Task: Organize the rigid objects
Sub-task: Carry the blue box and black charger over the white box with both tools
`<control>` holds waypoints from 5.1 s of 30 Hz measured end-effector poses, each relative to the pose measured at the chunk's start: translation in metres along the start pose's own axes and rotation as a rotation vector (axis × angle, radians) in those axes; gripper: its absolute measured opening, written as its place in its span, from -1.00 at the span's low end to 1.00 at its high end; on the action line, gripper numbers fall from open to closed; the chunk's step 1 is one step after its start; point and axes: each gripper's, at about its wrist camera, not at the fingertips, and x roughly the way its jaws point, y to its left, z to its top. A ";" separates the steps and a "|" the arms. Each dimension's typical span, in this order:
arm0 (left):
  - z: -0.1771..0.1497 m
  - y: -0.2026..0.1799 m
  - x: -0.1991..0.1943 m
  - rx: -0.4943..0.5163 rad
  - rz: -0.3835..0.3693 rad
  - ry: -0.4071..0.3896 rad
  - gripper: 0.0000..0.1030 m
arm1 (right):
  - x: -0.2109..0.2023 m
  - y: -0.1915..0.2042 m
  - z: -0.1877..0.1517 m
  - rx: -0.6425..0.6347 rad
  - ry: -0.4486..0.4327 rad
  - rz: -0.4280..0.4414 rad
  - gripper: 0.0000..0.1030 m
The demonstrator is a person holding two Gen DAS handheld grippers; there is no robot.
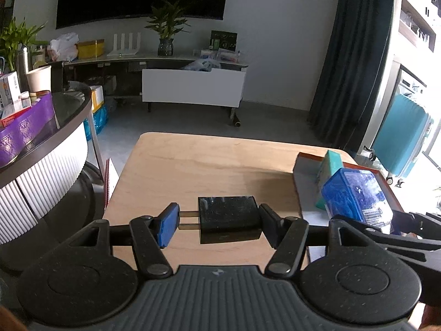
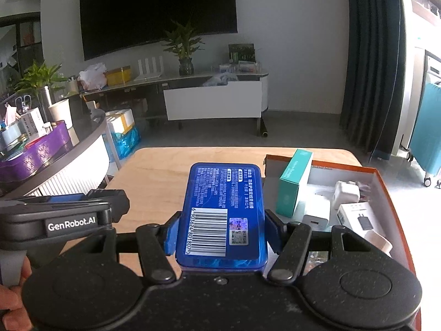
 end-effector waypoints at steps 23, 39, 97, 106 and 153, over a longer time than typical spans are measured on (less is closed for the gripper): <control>-0.016 -0.019 -0.028 0.019 -0.028 -0.020 0.23 | -0.037 -0.005 -0.012 0.008 -0.051 -0.017 0.42; -0.023 -0.027 -0.035 0.031 -0.049 -0.031 0.23 | -0.050 -0.009 -0.018 0.017 -0.074 -0.029 0.42; -0.010 -0.067 -0.006 0.097 -0.151 0.019 0.23 | -0.051 -0.061 -0.009 0.084 -0.080 -0.152 0.42; -0.006 -0.076 -0.001 0.115 -0.169 0.028 0.23 | -0.049 -0.071 -0.007 0.098 -0.080 -0.171 0.42; -0.007 -0.135 0.027 0.213 -0.265 0.070 0.23 | -0.040 -0.119 -0.004 0.175 -0.077 -0.256 0.43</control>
